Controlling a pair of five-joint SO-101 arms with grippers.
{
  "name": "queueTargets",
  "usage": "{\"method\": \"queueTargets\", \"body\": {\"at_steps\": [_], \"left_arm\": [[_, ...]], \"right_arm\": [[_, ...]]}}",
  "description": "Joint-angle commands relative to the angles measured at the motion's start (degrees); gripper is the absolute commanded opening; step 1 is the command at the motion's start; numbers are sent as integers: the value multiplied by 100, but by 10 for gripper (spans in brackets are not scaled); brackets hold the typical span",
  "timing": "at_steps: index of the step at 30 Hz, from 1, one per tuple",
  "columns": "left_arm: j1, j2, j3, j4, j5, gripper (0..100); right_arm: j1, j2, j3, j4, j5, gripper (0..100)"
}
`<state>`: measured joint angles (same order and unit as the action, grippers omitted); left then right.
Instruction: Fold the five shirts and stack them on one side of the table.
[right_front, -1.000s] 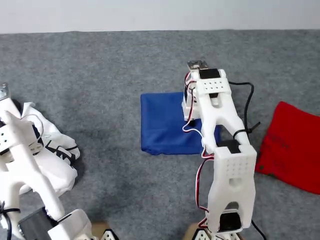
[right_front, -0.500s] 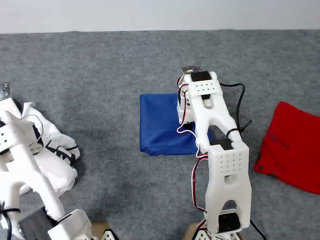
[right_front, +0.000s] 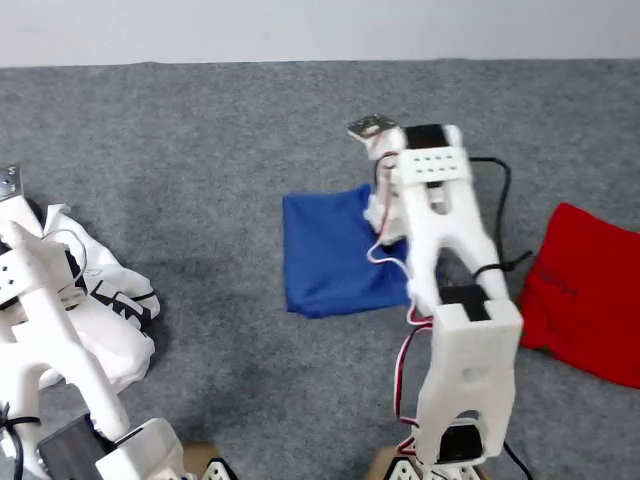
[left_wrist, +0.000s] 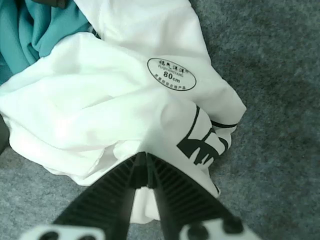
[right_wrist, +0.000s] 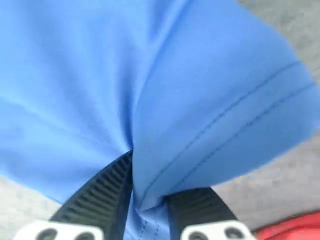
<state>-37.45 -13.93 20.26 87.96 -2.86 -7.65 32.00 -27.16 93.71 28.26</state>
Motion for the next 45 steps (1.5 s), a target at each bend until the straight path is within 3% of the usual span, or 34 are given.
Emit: {"method": "queueTargets", "body": {"at_steps": [1, 5, 10, 17, 20, 30, 34, 38, 45], "left_arm": [[18, -167, -4, 26, -44, 6], [18, -167, -4, 35, -44, 6], [18, -167, -4, 44, -44, 6], [18, -167, -4, 62, -44, 6], [18, -167, -4, 62, -44, 6], [18, -167, -4, 62, -44, 6], [18, -167, -4, 62, -44, 6], [18, -167, -4, 70, -44, 6], [18, -167, -4, 70, -44, 6]], "right_arm": [[374, -409, -105, -338, 1556, 11], [558, -207, -105, -1042, 2769, 11], [602, 207, -114, -2202, 3727, 10], [585, 426, -114, -2905, 3974, 21], [602, 400, -123, -2923, 3912, 99], [602, -31, -396, -2932, 1187, 207], [602, -330, -396, -2782, -791, 206], [593, -655, -396, -2132, -2708, 206], [585, -884, -396, -716, -4651, 206]]}}
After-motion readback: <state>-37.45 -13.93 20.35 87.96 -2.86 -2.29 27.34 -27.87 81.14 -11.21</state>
